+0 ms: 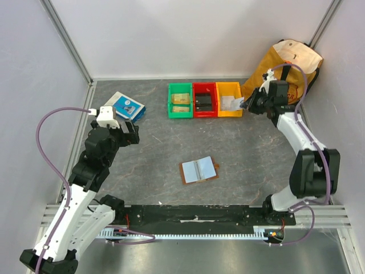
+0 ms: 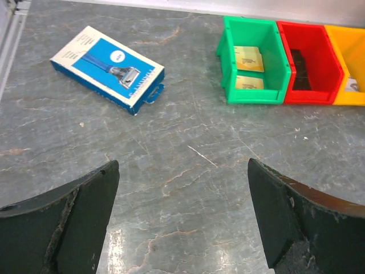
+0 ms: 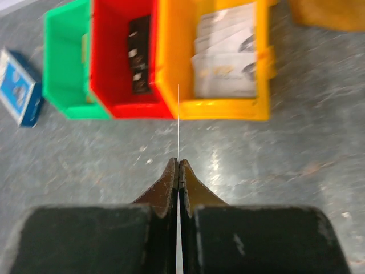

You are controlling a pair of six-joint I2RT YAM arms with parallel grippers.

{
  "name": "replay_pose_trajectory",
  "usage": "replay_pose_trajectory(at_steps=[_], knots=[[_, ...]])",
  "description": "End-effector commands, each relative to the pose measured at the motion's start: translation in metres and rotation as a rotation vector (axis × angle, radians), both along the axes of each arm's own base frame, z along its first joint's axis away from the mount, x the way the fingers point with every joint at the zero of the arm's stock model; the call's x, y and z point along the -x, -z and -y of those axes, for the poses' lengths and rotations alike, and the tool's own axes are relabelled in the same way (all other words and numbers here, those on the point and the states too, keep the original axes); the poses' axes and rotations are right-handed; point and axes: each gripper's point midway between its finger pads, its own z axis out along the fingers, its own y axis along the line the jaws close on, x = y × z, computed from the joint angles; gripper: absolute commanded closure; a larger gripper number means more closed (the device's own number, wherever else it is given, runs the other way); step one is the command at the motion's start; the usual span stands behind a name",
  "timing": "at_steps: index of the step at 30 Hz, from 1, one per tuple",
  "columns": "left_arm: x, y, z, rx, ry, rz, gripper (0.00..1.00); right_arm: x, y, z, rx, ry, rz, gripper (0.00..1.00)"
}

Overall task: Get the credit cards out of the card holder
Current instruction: Place the credit card in the storage box.

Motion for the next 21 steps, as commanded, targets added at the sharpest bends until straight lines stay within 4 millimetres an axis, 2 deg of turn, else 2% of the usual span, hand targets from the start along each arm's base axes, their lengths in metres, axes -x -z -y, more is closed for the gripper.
replay_pose_trajectory(at_steps=[1, 3, 8, 13, 16, 19, 21], knots=[[-0.001, -0.017, -0.022, -0.021, -0.095, 0.080, 0.01, -0.044, 0.006, 0.039, 0.141, 0.123, -0.002, 1.00], [-0.001, -0.016, -0.023, -0.021, -0.098, 0.082, 0.01, -0.060, 0.014, 0.035, 0.145, 0.089, -0.017, 1.00], [0.000, -0.018, -0.025, -0.017, -0.107, 0.093, 0.01, -0.089, 0.028, 0.012, 0.057, -0.008, -0.044, 1.00], [0.001, -0.021, -0.031, -0.015, -0.125, 0.115, 0.01, -0.096, 0.057, -0.020, -0.020, -0.099, -0.112, 1.00], [0.001, -0.021, -0.033, -0.014, -0.134, 0.116, 0.02, -0.095, 0.069, -0.031, -0.040, -0.119, -0.144, 1.00], [0.002, -0.022, -0.036, -0.014, -0.139, 0.122, 0.02, -0.098, 0.073, -0.020, 0.004, -0.074, -0.150, 0.91], [0.002, -0.022, -0.037, -0.014, -0.143, 0.123, 0.02, -0.098, 0.074, -0.007, 0.054, -0.022, -0.159, 0.77]])
